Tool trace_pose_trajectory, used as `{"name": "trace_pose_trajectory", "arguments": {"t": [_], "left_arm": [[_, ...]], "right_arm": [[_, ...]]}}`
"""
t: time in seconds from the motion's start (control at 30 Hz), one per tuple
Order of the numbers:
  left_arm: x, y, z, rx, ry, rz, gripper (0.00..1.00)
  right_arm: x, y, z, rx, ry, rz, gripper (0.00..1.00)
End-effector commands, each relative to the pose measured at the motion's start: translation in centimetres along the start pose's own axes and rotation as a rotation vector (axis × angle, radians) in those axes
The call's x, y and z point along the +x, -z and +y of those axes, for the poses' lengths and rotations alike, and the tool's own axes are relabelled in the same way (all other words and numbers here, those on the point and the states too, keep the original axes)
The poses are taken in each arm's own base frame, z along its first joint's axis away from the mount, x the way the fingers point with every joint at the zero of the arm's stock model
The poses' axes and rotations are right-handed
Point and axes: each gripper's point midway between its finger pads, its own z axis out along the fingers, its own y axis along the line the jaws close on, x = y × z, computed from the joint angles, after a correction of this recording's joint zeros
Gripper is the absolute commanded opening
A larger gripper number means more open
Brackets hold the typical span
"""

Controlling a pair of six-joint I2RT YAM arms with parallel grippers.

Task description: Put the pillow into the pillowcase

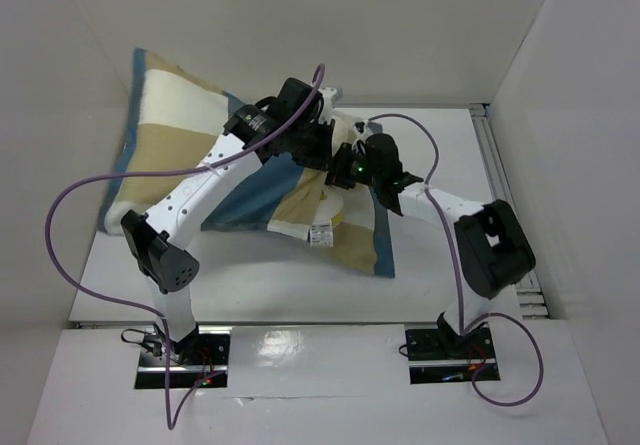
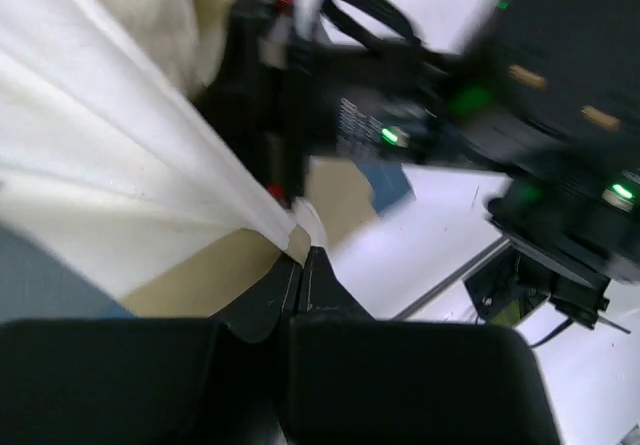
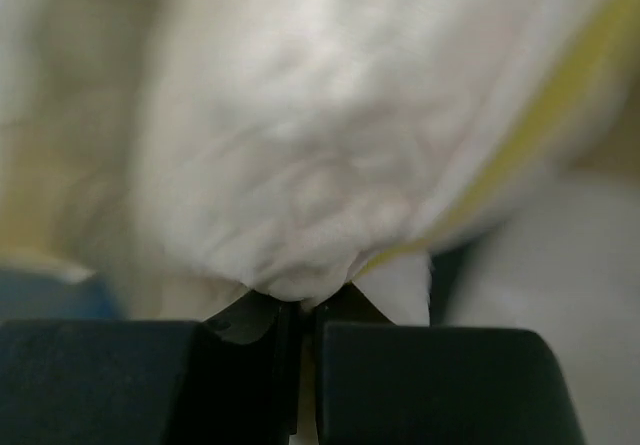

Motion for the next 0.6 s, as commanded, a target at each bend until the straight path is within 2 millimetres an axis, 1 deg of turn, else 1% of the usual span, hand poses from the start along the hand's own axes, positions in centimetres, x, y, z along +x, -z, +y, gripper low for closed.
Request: {"name": "trace_pose_trajectory", "arguments": {"t": [0.0, 0.03, 0.07, 0.1, 0.13, 0.17, 0.2, 0.23, 0.27, 0.3, 0.33, 0.37, 0.4, 0.43, 0.47, 0.5, 0.53, 0.57], "left_arm": [[-0.1, 1.8, -6.3, 0.221, 0.012, -0.029, 0.0], [0.4, 1.8, -6.1, 0.216, 0.014, -0.019, 0.0], [0.6, 1.6, -4.9, 0.18, 0.027, -0.02, 0.0], [1.8, 0.7, -3.4, 0.135, 0.044, 0.013, 0.0], [2.1, 0.8, -2.9, 0.114, 0.046, 0.007, 0.0], [2.7, 0.1, -1.7, 0.081, 0.06, 0.024, 0.0], [3.8, -0.5, -0.3, 0.042, 0.073, 0.05, 0.0], [4.1, -0.8, 0.6, 0.019, 0.085, 0.058, 0.0], [4.4, -1.1, 1.3, -0.015, 0.086, 0.06, 0.0], [4.6, -1.7, 2.5, -0.05, 0.098, 0.067, 0.0], [4.3, -1.7, 3.3, -0.073, 0.099, 0.057, 0.0], [4.8, -2.0, 4.2, -0.115, 0.092, 0.076, 0.0], [4.3, -2.2, 4.8, -0.133, 0.099, 0.065, 0.0], [4.2, -2.0, 4.8, -0.133, 0.087, 0.067, 0.0], [3.8, -2.4, 5.2, -0.141, 0.094, 0.069, 0.0], [3.5, -2.5, 5.1, -0.139, 0.094, 0.065, 0.0], [3.3, -2.6, 4.7, -0.12, 0.094, 0.066, 0.0], [2.9, -2.4, 4.2, -0.097, 0.093, 0.06, 0.0]], "right_arm": [[1.6, -2.3, 1.4, -0.108, 0.005, 0.051, 0.0], [2.2, -2.1, 0.8, -0.089, 0.005, 0.068, 0.0], [2.5, -1.8, 0.6, -0.08, 0.011, 0.076, 0.0], [3.3, -1.3, 0.6, -0.07, 0.017, 0.082, 0.0], [3.5, -1.0, 0.2, -0.057, 0.014, 0.079, 0.0], [4.4, -1.1, 0.3, -0.064, 0.018, 0.092, 0.0], [5.4, -1.0, 0.1, -0.061, 0.007, 0.108, 0.0], [6.2, -1.2, 1.0, -0.082, 0.019, 0.122, 0.0], [7.0, -1.4, 1.1, -0.09, 0.01, 0.134, 0.0], [7.7, -1.7, 1.6, -0.1, -0.003, 0.148, 0.0], [9.5, -2.0, 2.1, -0.112, -0.006, 0.184, 0.0], [9.7, -2.2, 2.9, -0.131, -0.003, 0.174, 0.0], [10.6, -2.1, 2.9, -0.126, -0.029, 0.184, 0.0], [11.3, -2.2, 3.9, -0.151, -0.025, 0.18, 0.0], [11.6, -2.0, 4.2, -0.152, -0.033, 0.178, 0.0], [11.4, -1.6, 4.5, -0.15, -0.037, 0.154, 0.0], [11.5, -1.4, 4.8, -0.147, -0.046, 0.145, 0.0], [11.2, -1.1, 4.8, -0.137, -0.045, 0.121, 0.0]]}}
